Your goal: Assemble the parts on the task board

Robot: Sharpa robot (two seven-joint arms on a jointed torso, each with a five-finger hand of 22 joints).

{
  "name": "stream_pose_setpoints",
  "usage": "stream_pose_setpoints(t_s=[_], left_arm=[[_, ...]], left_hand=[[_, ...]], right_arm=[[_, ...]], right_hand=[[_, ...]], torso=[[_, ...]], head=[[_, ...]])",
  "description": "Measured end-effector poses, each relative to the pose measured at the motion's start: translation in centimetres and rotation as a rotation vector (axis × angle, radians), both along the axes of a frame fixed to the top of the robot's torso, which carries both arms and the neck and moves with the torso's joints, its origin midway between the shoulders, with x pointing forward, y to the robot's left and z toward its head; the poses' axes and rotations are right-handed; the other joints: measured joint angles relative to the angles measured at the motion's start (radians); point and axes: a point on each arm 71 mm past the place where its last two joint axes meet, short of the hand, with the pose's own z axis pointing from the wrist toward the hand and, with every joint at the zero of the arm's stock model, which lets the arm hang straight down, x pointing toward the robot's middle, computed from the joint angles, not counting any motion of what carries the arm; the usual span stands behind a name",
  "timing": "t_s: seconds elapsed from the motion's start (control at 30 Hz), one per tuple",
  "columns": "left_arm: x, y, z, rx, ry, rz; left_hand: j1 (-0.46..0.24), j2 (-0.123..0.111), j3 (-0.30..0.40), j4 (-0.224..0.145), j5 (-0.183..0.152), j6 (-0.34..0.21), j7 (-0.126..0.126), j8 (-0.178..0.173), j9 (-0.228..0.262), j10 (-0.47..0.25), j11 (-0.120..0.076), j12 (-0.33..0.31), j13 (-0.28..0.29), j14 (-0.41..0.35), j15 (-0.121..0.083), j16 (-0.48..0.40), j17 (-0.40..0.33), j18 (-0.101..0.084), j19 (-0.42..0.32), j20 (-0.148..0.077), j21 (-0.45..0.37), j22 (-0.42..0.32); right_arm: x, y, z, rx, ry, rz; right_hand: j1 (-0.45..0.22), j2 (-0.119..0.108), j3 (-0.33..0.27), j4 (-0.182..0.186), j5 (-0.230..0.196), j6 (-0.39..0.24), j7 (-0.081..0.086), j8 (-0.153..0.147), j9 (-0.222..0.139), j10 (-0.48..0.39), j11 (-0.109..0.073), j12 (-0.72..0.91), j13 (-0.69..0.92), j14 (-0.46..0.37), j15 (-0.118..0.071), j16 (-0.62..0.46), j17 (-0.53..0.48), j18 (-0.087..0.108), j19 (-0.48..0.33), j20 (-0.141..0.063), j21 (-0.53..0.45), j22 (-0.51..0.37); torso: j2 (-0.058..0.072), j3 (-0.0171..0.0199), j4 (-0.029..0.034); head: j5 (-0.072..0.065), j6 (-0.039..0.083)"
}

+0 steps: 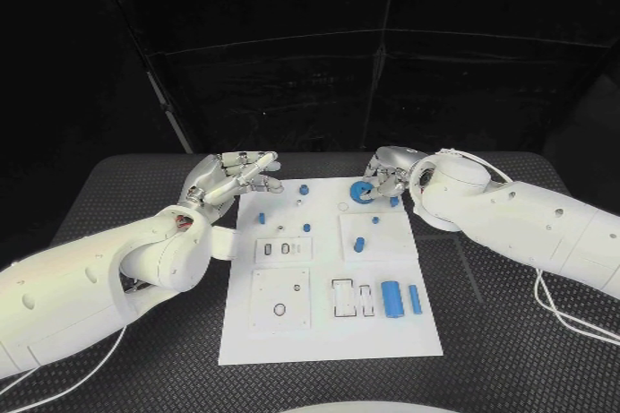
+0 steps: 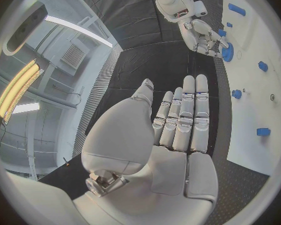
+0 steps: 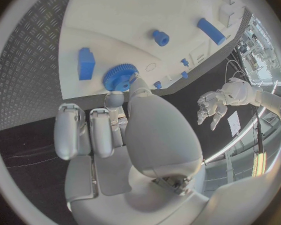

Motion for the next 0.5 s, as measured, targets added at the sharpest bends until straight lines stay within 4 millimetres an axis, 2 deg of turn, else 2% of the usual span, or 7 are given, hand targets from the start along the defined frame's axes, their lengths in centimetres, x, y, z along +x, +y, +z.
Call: stream_pose_setpoints(t_s=[0.2, 0.37, 0.5], left_arm=[[0.02, 0.04, -0.02, 0.0, 0.001, 0.0], [0.02, 0.05, -0.03, 0.0, 0.001, -0.001], [0.02, 0.05, -0.03, 0.0, 0.001, -0.002]], left_hand=[[0.0, 0.0, 0.0, 0.0, 0.0, 0.0, 0.0, 0.0, 0.0, 0.0, 0.0, 0.0, 0.0, 0.0, 0.0, 0.0, 0.0, 0.0, 0.0, 0.0, 0.0, 0.0], [0.0, 0.0, 0.0, 0.0, 0.0, 0.0, 0.0, 0.0, 0.0, 0.0, 0.0, 0.0, 0.0, 0.0, 0.0, 0.0, 0.0, 0.0, 0.0, 0.0, 0.0, 0.0], [0.0, 0.0, -0.003, -0.003, 0.0, 0.0, 0.0, 0.0, 0.0, 0.0, 0.0, 0.0, 0.0, 0.0, 0.0, 0.0, 0.001, 0.0, 0.0, 0.0, 0.0, 0.0]], right_arm=[[0.0, 0.2, 0.03, -0.008, 0.002, 0.007], [0.04, 0.33, 0.05, -0.013, 0.001, 0.01], [0.09, 0.49, 0.08, -0.014, -0.003, 0.012]], right_hand=[[0.007, -0.004, 0.002, -0.003, 0.0, 0.0, 0.0, 0.0, 0.0, -0.004, -0.004, -0.004, -0.003, 0.0, 0.0, 0.002, 0.0, 0.0, 0.004, -0.004, 0.0, 0.0], [0.023, 0.012, 0.01, -0.015, 0.004, 0.0, 0.0, 0.0, 0.0, -0.008, 0.0, -0.004, 0.0, 0.0, 0.0, 0.005, 0.002, 0.0, 0.004, -0.004, 0.004, 0.0], [0.049, 0.031, 0.028, -0.033, -0.036, 0.022, -0.002, 0.008, -0.002, -0.007, 0.0, 0.003, 0.015, 0.0, 0.0, 0.005, 0.005, 0.0, 0.004, -0.004, 0.004, 0.0]], torso=[[0.0, 0.0001, 0.0003], [0.0, 0.0001, 0.0003], [0.001, 0.0001, 0.0003]], head=[[0.0, -0.001], [0.002, -0.003], [0.002, -0.003]])
